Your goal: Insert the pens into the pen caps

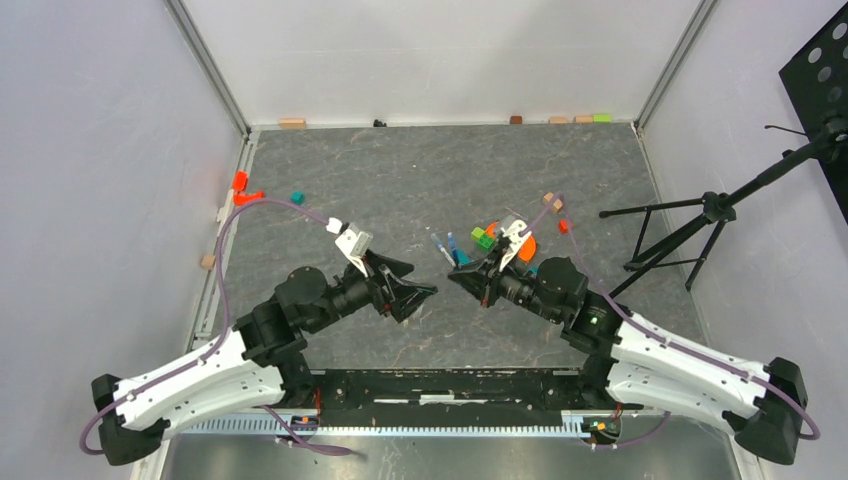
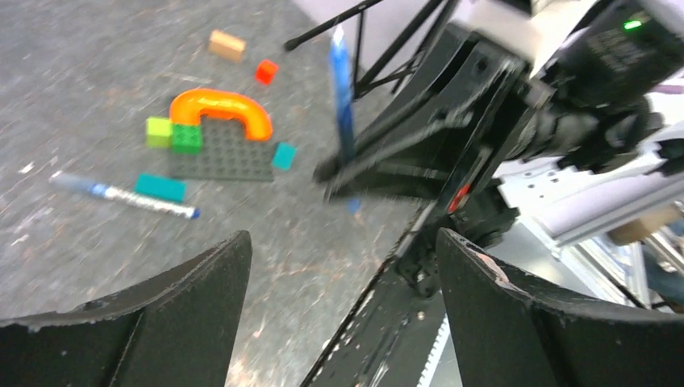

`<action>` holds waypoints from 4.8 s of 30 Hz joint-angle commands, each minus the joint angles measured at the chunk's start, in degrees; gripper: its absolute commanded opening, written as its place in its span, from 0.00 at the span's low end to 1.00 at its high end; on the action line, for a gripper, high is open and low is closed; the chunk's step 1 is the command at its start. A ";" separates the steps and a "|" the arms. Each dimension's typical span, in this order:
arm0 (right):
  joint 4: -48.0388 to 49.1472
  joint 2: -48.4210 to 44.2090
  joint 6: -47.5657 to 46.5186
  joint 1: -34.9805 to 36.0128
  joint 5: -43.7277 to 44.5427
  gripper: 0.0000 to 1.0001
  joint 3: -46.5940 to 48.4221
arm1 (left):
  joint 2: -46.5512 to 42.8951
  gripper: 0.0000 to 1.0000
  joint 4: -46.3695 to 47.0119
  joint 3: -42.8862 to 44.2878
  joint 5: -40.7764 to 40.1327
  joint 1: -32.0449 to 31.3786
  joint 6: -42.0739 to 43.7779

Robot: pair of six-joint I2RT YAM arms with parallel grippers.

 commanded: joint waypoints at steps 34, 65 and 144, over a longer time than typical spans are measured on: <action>-30.74 -16.66 3.63 -0.35 30.26 0.00 4.71 | 50.73 0.53 -30.12 21.30 -16.69 -0.36 1.61; -30.13 -19.19 5.25 -0.37 26.44 0.00 2.93 | 61.54 0.44 -31.80 20.70 -16.79 -0.31 -2.28; -10.55 -12.93 2.58 -0.41 22.61 0.00 -5.82 | 22.49 0.02 -9.81 7.34 -13.60 3.11 -5.10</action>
